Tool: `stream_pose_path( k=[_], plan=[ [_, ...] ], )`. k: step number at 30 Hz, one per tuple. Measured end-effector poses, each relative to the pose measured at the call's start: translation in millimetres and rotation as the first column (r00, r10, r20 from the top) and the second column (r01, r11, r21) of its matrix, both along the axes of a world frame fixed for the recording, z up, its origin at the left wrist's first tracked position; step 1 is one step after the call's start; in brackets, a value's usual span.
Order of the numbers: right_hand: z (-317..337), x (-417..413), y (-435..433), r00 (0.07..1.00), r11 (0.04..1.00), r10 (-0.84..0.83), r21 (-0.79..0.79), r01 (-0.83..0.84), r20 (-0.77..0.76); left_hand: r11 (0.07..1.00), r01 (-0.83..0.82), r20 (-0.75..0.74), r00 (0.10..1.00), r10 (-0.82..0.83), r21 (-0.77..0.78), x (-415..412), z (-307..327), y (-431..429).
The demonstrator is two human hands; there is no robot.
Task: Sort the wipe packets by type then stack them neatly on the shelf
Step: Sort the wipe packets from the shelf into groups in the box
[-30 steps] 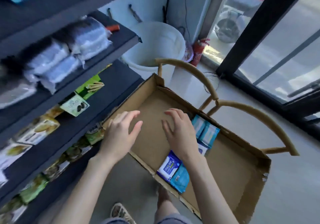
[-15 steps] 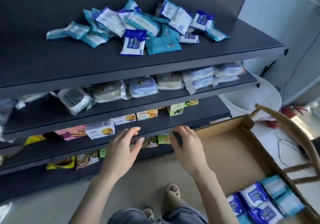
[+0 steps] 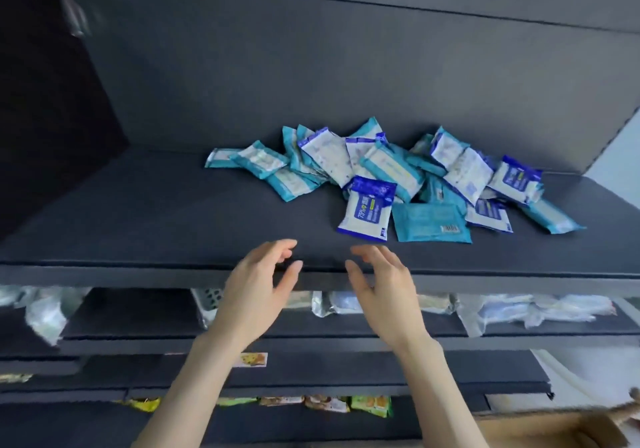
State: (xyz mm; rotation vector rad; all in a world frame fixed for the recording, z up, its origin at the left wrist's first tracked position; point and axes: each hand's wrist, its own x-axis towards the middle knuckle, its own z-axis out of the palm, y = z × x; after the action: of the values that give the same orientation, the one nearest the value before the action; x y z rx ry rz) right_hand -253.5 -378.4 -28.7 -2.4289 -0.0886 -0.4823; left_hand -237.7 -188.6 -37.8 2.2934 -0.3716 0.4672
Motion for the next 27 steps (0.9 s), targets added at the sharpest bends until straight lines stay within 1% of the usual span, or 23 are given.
stream_pose_path(
  k=[2,6,13,17,19,22,25,27],
  plan=[
    [7,34,2,1.0,1.0,-0.005,-0.002,0.005,-0.002,1.0,-0.014,0.022,1.0,0.014,-0.007,31,4,0],
    [15,93,1,1.0,1.0,0.025,0.012,-0.025,0.007,0.999,-0.04,0.018,0.999,0.04,0.003,89,7,-1],
    [28,177,7,0.999,0.998,0.033,-0.054,-0.033,-0.007,0.997,-0.063,-0.026,0.998,0.064,0.039,168,11,3],
    [32,213,6,1.0,0.992,0.005,-0.124,-0.005,0.0,0.996,-0.08,-0.073,0.994,0.083,0.039,210,16,5],
    [35,228,4,0.999,0.98,-0.043,-0.196,0.036,-0.033,0.994,-0.085,-0.082,0.993,0.09,0.067,228,18,2],
    [37,244,3,0.987,0.941,-0.119,-0.33,0.077,-0.111,0.989,-0.119,-0.145,0.981,0.131,0.088,254,22,-4],
    [32,257,4,0.976,0.916,-0.155,-0.394,0.082,-0.156,0.988,-0.129,-0.233,0.961,0.147,0.09,276,24,-8],
    [30,263,3,0.971,0.906,-0.179,-0.412,0.099,-0.161,0.991,-0.128,-0.329,0.934,0.136,0.047,286,26,-12]
  ],
)
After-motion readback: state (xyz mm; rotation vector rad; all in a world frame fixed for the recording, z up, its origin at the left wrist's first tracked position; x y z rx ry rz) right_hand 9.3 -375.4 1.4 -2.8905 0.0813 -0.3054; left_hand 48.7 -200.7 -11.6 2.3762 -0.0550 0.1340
